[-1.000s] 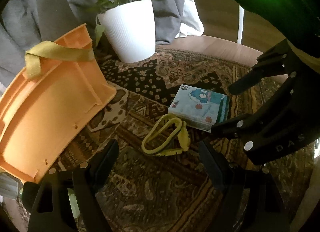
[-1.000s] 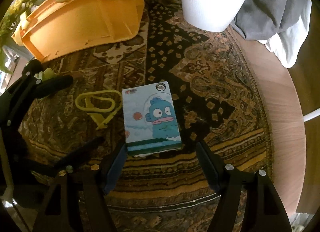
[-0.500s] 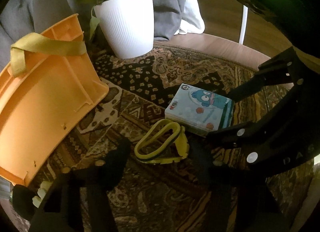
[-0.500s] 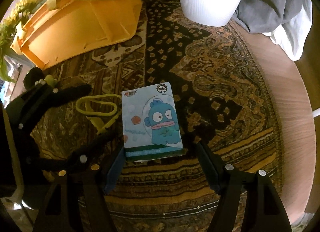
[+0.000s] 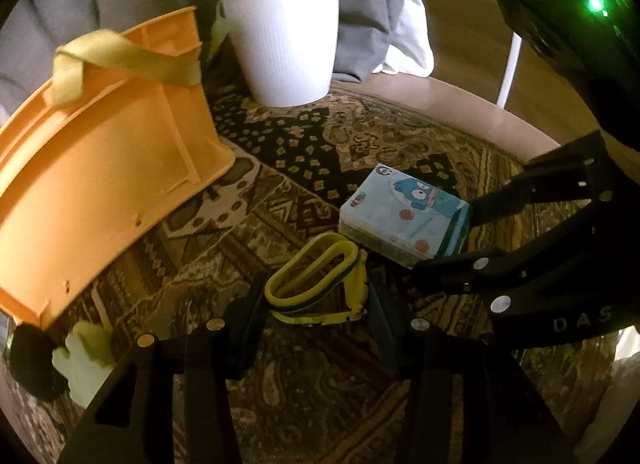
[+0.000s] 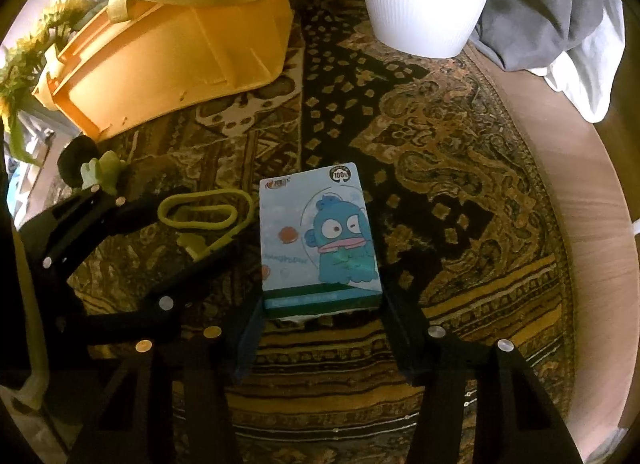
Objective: Organize soft objects
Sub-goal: 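Close the left tool on the yellow cord while the right tool grips the blue box, then carry the yellow cord with the left tool while the right tool carries the blue box over the crate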
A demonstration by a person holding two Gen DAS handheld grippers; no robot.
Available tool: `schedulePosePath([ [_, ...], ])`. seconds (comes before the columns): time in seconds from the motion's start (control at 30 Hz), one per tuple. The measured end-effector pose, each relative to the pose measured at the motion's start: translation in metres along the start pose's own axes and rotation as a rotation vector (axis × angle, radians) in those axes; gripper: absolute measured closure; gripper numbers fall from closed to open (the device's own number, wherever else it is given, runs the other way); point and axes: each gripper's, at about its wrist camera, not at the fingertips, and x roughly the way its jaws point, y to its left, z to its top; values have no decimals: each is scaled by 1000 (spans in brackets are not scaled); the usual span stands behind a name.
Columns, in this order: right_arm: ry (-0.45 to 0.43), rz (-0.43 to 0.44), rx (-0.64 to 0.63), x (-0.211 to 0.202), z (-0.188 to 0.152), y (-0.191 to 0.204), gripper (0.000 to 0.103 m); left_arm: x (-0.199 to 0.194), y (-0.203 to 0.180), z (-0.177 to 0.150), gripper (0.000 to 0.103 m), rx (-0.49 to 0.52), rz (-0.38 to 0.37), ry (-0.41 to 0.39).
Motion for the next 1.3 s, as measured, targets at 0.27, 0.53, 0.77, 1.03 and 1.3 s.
schedulePosePath([
  [0.27,-39,2,-14,-12,0,4,48,-15,7,-2,56,-78,56,-6],
  [0.53,-85,15,-16,-25,4,11,49,-38,17,1,56,-163,134,-26],
  [0.77,-145,26,-36,-42,9,19,49,-65,27,5,56,-237,209,-76],
  [1.03,-231,46,-59,-64,18,31,49,-100,40,12,56,-293,296,-154],
  [1.3,-337,84,-83,-93,30,51,49,-135,54,19,56,-324,367,-254],
])
